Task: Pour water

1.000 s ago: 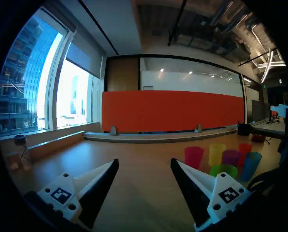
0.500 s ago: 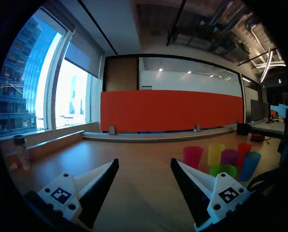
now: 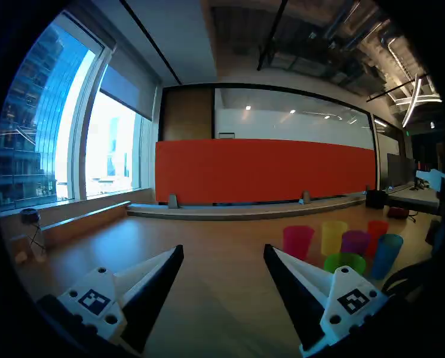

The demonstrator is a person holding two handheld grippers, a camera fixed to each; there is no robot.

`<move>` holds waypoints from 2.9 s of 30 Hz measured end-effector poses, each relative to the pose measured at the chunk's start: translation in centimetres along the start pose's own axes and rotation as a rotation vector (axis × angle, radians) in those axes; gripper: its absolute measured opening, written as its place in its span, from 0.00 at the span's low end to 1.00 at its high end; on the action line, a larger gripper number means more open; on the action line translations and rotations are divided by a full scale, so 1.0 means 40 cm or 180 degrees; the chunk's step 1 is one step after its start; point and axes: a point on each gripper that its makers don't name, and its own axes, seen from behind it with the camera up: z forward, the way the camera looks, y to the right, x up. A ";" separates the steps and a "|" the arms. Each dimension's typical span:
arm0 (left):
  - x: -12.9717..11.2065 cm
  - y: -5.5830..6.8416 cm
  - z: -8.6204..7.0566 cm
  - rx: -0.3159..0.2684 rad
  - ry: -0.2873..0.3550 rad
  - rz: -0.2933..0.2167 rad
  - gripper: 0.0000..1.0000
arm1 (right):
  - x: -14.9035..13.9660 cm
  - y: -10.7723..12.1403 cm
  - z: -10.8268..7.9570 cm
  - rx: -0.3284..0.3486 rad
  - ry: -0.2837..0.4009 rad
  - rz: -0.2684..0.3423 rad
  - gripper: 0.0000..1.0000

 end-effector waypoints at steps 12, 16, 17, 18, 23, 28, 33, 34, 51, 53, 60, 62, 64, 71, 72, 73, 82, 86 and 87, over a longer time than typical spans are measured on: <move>-0.001 -0.001 0.002 -0.0001 0.0000 0.0000 1.00 | -0.094 -0.014 0.030 -0.0038 -0.0157 -0.0029 1.00; -0.001 -0.001 0.001 -0.0001 0.0000 0.0000 1.00 | -0.110 -0.005 0.045 -0.0074 -0.0186 -0.0009 1.00; -0.001 -0.001 0.001 -0.0001 0.0000 0.0000 1.00 | -0.112 -0.002 0.049 -0.0082 -0.0190 -0.0002 1.00; -0.001 -0.001 0.001 -0.0001 0.0000 0.0000 1.00 | -0.114 -0.001 0.052 -0.0086 -0.0191 0.0002 1.00; 0.000 -0.001 0.003 -0.0001 0.0001 0.0000 1.00 | -0.123 0.007 0.066 -0.0101 -0.0203 0.0013 1.00; 0.000 -0.001 0.002 0.0000 0.0000 0.0000 1.00 | -0.126 0.013 0.074 -0.0110 -0.0214 0.0044 1.00; 0.001 0.000 0.001 0.0000 0.0001 0.0000 1.00 | -0.127 0.017 0.077 -0.0105 -0.0218 0.0074 1.00; 0.001 0.000 0.002 0.0000 0.0001 0.0000 1.00 | -0.126 0.019 0.077 -0.0106 -0.0219 0.0073 1.00; 0.001 -0.002 0.003 -0.0001 0.0001 -0.0001 1.00 | -0.137 0.059 0.046 -0.0143 -0.0279 0.0016 1.00; 0.001 -0.002 0.003 -0.0001 0.0001 0.0000 1.00 | -0.146 0.067 0.037 -0.0149 -0.0303 0.0012 1.00; 0.002 -0.001 0.000 0.0000 0.0001 0.0000 1.00 | -0.166 0.087 0.019 -0.0166 -0.0334 0.0014 1.00; 0.001 -0.001 0.000 0.0000 0.0001 0.0000 1.00 | -0.173 0.090 0.017 -0.0164 -0.0351 0.0020 1.00; 0.001 0.000 0.000 0.0000 0.0001 0.0000 1.00 | -0.179 0.092 0.015 -0.0164 -0.0363 0.0021 1.00; 0.001 -0.001 0.001 -0.0001 0.0001 0.0000 1.00 | -0.193 0.097 0.013 -0.0158 -0.0389 0.0041 1.00; 0.001 -0.001 0.002 -0.0001 0.0001 0.0000 1.00 | -0.192 0.098 0.013 -0.0158 -0.0389 0.0043 1.00; 0.001 -0.001 0.001 0.0000 0.0001 0.0000 1.00 | -0.191 0.098 0.013 -0.0159 -0.0390 0.0042 1.00; 0.000 0.000 0.002 0.0000 0.0001 0.0000 1.00 | -0.186 0.097 0.011 -0.0140 -0.0387 0.0052 1.00; -0.001 0.000 0.002 0.0000 0.0001 0.0000 1.00 | -0.186 0.099 0.009 -0.0142 -0.0387 0.0052 1.00; -0.001 0.000 0.002 0.0000 0.0001 0.0000 1.00 | -0.186 0.100 0.009 -0.0143 -0.0386 0.0052 1.00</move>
